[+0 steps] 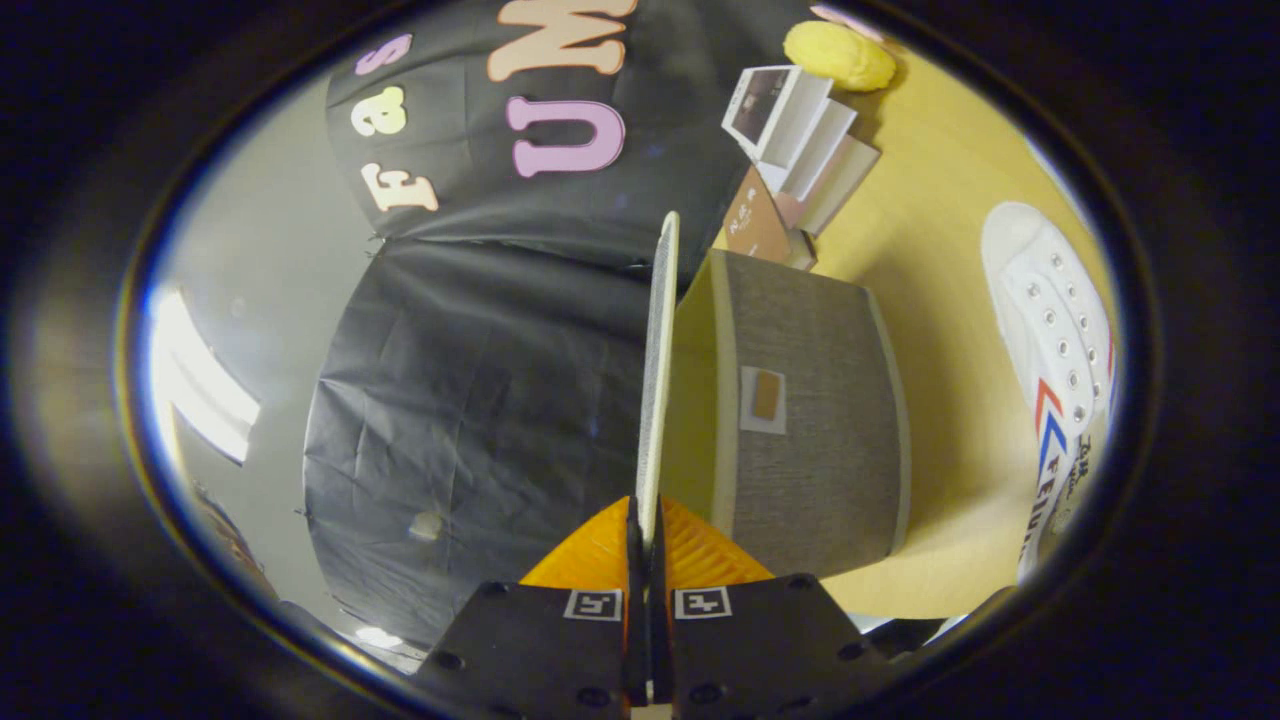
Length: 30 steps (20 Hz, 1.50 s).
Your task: Open the storage box then place both shoes into the box .Put the left shoe in first, then the right shoe, with the right side of both shoes facing outward in a uniform manner.
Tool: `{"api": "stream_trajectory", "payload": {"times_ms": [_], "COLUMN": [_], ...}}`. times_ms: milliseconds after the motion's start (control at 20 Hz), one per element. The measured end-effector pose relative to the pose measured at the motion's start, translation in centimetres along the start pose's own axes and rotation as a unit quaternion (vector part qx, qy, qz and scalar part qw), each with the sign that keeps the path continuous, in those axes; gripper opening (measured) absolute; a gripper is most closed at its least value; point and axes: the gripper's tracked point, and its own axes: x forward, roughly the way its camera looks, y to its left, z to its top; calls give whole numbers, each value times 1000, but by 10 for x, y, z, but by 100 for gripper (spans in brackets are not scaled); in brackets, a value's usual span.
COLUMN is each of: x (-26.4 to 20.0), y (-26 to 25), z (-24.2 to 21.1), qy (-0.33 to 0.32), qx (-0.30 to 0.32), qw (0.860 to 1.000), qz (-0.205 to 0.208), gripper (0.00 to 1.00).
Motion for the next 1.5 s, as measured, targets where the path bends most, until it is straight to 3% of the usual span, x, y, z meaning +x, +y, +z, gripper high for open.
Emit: {"api": "stream_trajectory", "payload": {"times_ms": [500, 850, 1500], "x": [33, 77, 178], "y": [93, 146, 177], "z": [3, -19, -76], "qy": [12, 26, 73], "qx": [-62, -113, -172], "qw": [998, 992, 982], "qz": [30, 44, 35], "gripper": [5, 5, 6]}}
